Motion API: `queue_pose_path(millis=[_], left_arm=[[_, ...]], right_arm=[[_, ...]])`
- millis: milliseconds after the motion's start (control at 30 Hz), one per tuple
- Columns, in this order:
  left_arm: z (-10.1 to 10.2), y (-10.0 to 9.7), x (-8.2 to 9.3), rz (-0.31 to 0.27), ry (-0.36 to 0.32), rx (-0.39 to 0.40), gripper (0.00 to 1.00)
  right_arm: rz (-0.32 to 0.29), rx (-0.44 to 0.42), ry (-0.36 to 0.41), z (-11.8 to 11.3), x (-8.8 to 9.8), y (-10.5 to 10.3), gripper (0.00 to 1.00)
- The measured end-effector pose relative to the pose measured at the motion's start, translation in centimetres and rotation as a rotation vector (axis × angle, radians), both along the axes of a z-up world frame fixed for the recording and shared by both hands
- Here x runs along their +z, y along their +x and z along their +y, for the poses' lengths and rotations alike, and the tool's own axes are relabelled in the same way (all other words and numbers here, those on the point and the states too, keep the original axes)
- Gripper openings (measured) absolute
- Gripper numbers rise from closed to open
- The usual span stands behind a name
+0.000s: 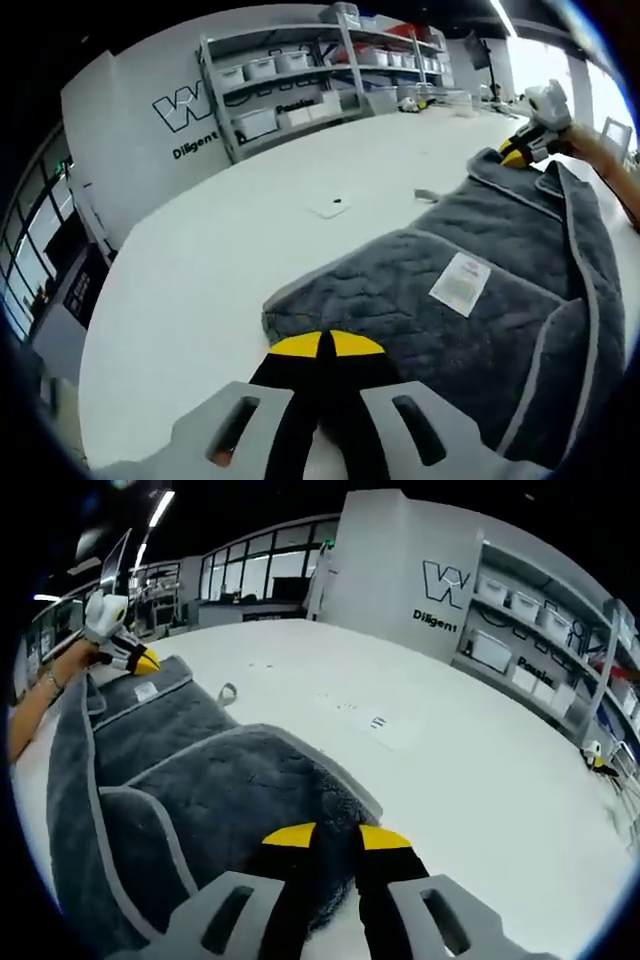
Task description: Open the folded towel by lifting each exposed corner and separating the folded layers until the towel lies flat within the target outline without major curled edges
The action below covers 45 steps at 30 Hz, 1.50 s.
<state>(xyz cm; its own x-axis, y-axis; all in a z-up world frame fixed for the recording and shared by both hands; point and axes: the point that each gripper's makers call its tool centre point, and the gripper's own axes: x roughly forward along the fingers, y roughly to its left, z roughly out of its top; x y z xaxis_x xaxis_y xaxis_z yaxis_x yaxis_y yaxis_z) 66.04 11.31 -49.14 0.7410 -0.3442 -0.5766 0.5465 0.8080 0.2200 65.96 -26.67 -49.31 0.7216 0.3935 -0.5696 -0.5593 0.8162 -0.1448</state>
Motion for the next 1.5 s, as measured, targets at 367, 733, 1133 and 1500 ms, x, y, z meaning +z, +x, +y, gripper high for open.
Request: queue_pose_path(millis=[367,733,1133,1500], left_arm=[[0.3,3.4,0.1,-0.003,-0.072,0.041,0.01],[0.3,5.5,0.2,-0.054,-0.044,0.062,0.01],[0.5,6.0,1.3,-0.127,0.086,0.085,0.12],[-1.5,3.1,5.8,-0.083,-0.153,0.025,0.55]], right_arm=[[-0.012,-0.020,0.031,0.0,0.0,3.2,0.11],[-0.043,-0.036,0.072,-0.3,0.1,5.5,0.11],[-0.084,-0.034,0.045,-0.4,0.6,5.7,0.16],[-0.081,-0.135,0.210,-3.0,3.6,4.7,0.57]])
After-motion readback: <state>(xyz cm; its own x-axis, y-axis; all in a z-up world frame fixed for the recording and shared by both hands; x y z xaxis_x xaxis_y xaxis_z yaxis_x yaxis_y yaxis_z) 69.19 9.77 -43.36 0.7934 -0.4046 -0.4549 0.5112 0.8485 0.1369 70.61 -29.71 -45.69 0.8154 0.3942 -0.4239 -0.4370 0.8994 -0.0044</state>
